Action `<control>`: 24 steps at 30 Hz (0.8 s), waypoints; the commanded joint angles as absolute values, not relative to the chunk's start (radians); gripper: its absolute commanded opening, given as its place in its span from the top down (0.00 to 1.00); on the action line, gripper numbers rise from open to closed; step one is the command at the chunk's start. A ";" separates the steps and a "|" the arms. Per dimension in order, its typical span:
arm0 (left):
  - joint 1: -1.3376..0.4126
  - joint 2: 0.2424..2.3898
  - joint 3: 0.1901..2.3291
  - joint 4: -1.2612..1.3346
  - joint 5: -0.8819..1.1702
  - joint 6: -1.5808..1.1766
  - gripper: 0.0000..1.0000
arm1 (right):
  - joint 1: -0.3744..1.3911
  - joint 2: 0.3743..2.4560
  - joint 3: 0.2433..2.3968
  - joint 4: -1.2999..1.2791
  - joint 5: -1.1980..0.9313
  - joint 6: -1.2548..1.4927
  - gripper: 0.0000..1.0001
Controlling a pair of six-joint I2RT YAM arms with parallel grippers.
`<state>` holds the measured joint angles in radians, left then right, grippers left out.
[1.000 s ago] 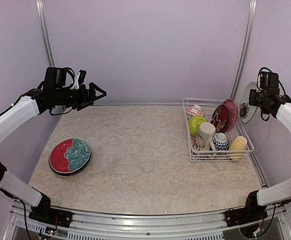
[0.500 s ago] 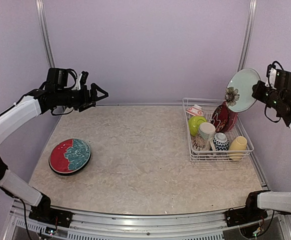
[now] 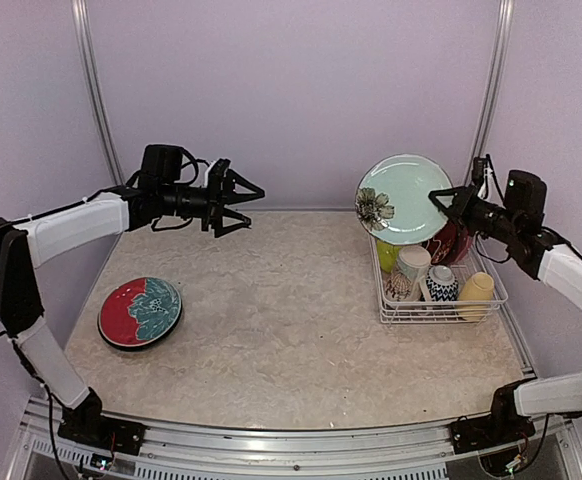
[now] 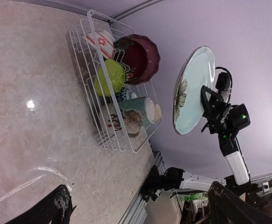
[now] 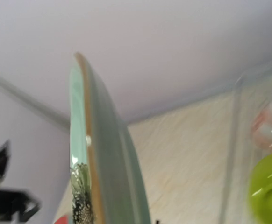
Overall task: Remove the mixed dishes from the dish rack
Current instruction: Pass from the right arm to the left
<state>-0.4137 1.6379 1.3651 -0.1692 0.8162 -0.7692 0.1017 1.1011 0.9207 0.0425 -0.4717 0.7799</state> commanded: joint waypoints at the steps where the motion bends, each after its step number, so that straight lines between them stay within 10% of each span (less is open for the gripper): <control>1: -0.526 1.746 1.377 0.202 0.873 -1.068 0.04 | 0.203 1.142 0.865 0.389 -0.562 0.930 1.00; 12: -0.702 1.978 1.475 0.405 0.805 -1.194 0.18 | 0.328 1.206 0.844 0.454 -0.584 0.990 1.00; 24: -0.767 1.908 1.459 0.290 0.606 -1.106 0.70 | 0.403 1.209 0.796 0.513 -0.602 1.048 1.00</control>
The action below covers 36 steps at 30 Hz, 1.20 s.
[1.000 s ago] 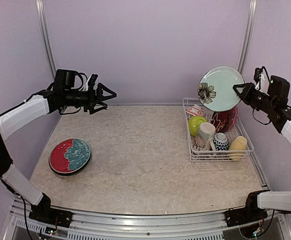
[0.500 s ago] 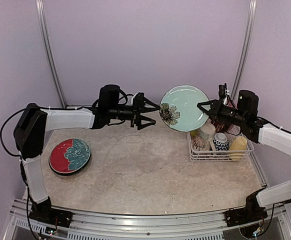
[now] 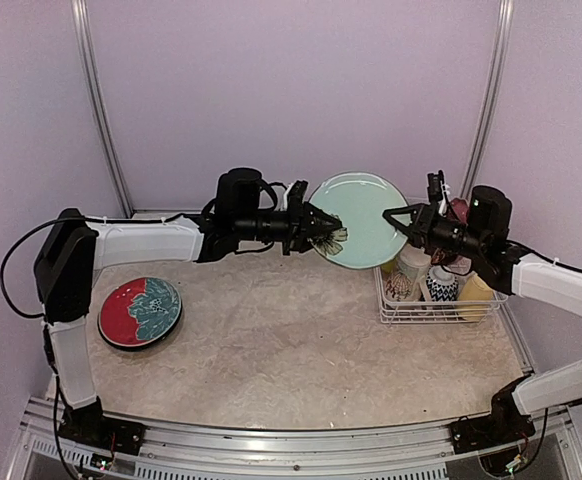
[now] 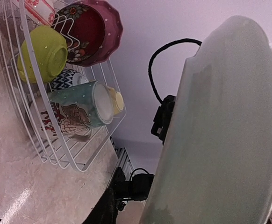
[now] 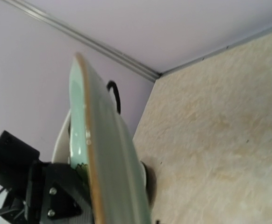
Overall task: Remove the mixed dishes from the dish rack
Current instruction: Pass from the right arm to the left, then place the plate on the plate.
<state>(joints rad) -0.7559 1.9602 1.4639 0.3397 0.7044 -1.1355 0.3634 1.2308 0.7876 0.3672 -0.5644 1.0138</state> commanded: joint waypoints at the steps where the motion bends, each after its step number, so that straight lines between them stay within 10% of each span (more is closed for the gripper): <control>1: -0.767 1.903 1.454 0.286 0.590 -1.107 0.76 | 0.409 1.207 0.792 0.516 -0.600 1.046 1.00; 4: -0.772 1.870 1.438 0.249 0.524 -1.104 1.00 | 0.422 1.200 0.778 0.523 -0.597 1.039 1.00; 7: -0.775 1.823 1.405 0.223 0.485 -1.106 1.00 | 0.426 1.199 0.769 0.484 -0.588 1.012 0.98; 12: -0.753 1.660 1.282 0.061 0.402 -1.039 1.00 | 0.426 1.191 0.812 0.275 -0.543 0.842 0.20; 15: -0.697 1.535 1.168 -0.071 0.380 -1.024 1.00 | 0.424 1.168 0.826 0.184 -0.514 0.751 0.01; 27: -0.082 0.796 0.713 -0.518 0.433 -1.048 1.00 | 0.414 1.084 0.896 -0.009 -0.436 0.558 0.00; 36: 0.330 0.716 0.470 -0.324 0.691 -1.098 1.00 | 0.411 1.037 0.915 -0.049 -0.408 0.533 0.00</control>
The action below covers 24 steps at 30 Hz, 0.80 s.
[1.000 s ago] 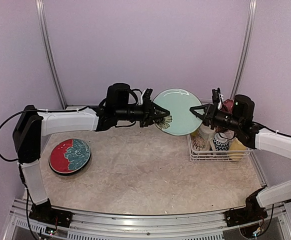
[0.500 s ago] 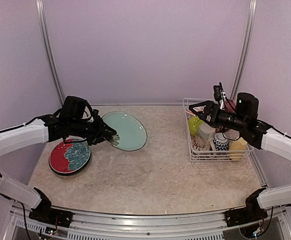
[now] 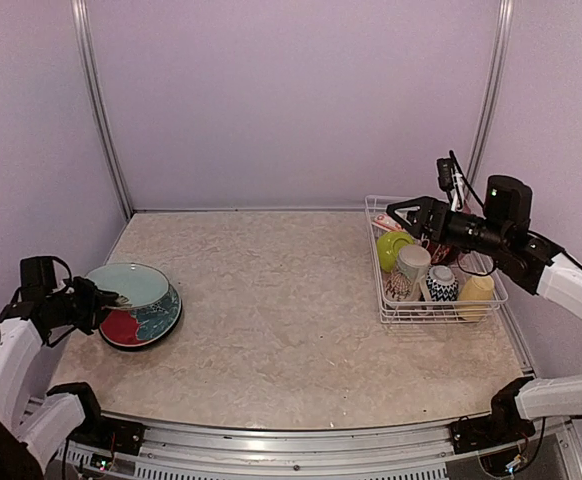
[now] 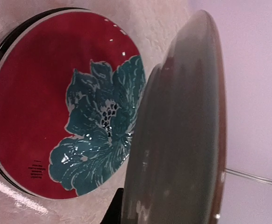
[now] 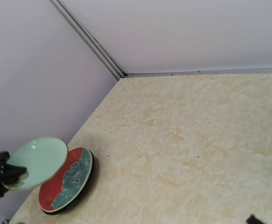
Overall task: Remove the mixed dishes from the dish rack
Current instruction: Place the plate on the plate.
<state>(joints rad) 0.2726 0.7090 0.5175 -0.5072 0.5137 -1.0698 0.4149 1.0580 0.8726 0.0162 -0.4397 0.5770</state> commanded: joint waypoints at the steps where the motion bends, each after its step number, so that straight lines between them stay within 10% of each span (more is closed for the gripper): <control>1: 0.330 0.739 0.466 -0.311 0.678 -1.089 1.00 | 0.411 1.035 0.919 -0.058 -0.401 0.529 0.00; 19: 0.332 1.058 0.425 -0.132 0.647 -1.048 1.00 | 0.411 1.023 0.906 -0.047 -0.380 0.546 0.00; 24: 0.331 1.043 0.427 -0.211 0.600 -1.039 0.74 | 0.411 1.032 0.904 -0.043 -0.377 0.542 0.00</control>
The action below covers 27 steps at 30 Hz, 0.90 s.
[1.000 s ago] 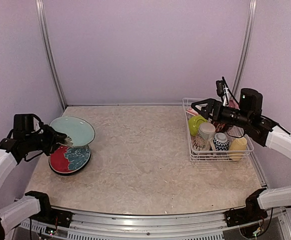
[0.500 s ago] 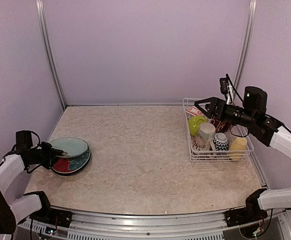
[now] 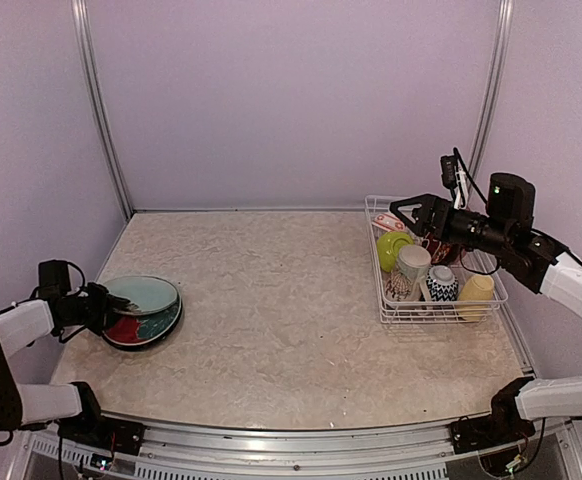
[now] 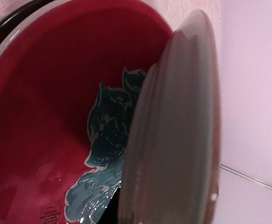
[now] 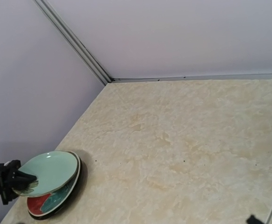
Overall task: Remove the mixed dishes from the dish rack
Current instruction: Place the plate on the plate.
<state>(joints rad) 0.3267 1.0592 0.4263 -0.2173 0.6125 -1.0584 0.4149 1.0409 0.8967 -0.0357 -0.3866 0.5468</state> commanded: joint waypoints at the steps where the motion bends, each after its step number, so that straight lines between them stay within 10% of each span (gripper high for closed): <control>1: 0.331 1.036 0.432 -0.251 0.576 -1.037 0.66 | 0.411 1.036 0.902 -0.042 -0.378 0.540 0.00; 5: 0.332 1.004 0.438 -0.341 0.538 -1.061 0.29 | 0.410 1.047 0.890 -0.026 -0.376 0.541 0.00; 12: 0.332 0.944 0.546 -0.629 0.385 -1.110 0.02 | 0.411 1.065 0.885 -0.002 -0.387 0.551 0.00; 27: 0.331 1.029 0.724 -0.866 0.251 -1.197 0.01 | 0.409 1.061 0.922 -0.061 -0.323 0.493 0.00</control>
<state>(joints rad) 0.3267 1.0142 0.6617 -0.8009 0.3195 -1.1893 0.4149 1.0603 0.8970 -0.0273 -0.3534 0.5194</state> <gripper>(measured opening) 0.989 0.997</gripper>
